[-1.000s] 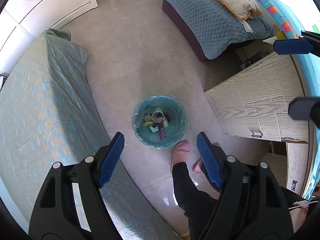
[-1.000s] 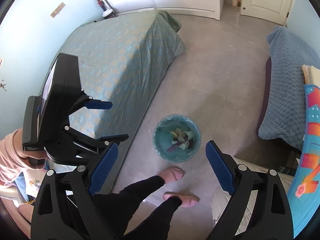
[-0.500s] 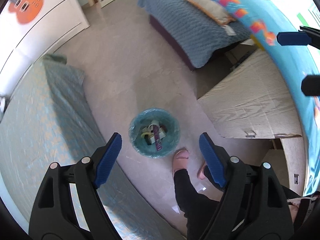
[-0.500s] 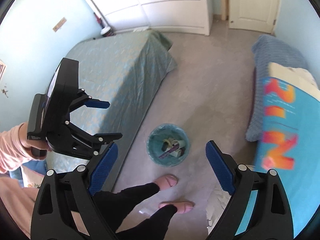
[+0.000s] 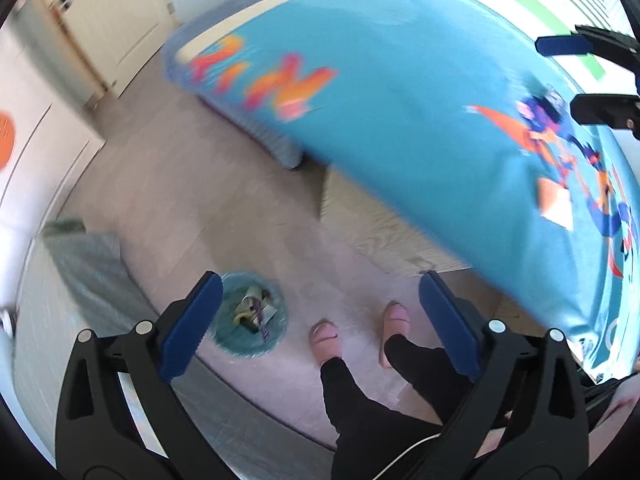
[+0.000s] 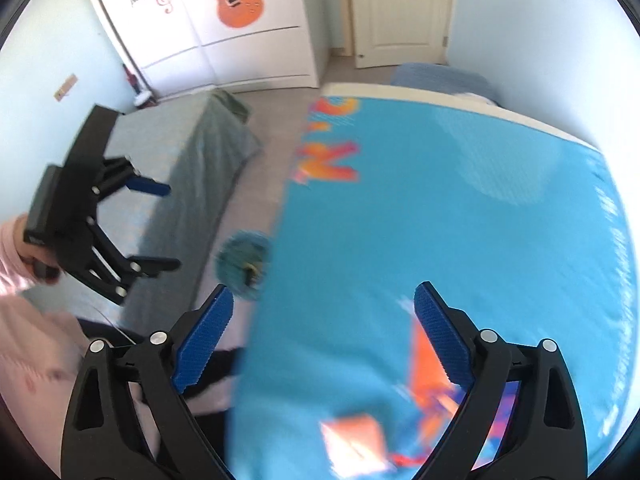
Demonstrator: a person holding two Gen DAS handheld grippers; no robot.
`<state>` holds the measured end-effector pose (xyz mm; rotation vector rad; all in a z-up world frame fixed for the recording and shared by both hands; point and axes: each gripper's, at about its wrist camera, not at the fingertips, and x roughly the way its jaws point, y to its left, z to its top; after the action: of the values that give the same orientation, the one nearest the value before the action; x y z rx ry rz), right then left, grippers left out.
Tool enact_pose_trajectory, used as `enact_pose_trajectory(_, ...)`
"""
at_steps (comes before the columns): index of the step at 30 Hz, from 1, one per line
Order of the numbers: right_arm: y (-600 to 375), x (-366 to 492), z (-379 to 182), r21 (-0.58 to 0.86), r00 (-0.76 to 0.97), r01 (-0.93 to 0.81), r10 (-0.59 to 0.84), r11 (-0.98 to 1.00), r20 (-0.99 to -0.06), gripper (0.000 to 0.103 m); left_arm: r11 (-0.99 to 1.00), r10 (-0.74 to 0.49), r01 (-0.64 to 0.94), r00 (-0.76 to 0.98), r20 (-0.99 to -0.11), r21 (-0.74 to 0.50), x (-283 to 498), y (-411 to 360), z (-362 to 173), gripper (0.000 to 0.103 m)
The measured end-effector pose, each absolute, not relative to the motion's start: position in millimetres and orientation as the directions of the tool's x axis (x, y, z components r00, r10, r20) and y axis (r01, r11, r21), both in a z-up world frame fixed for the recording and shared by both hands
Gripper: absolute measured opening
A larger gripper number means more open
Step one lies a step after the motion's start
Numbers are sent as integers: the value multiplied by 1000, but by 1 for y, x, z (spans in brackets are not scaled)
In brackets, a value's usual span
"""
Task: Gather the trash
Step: 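Move the right tool to the blue S gum box while the left tool approaches the orange packet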
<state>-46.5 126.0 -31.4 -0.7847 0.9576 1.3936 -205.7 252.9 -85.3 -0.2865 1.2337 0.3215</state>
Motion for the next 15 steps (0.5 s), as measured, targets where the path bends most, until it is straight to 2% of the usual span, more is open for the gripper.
enact_pose_trajectory(7,43,27,-26,19,28,-994,410,110,-912,93,960,71,-282,278,-958,-10,-140,175,-76,96)
enact_pose_trajectory(15,-22,93,-41,-52,71,-997,333,64,-940,93,980,53,-200,259,-964,0,-79,105,-73,96)
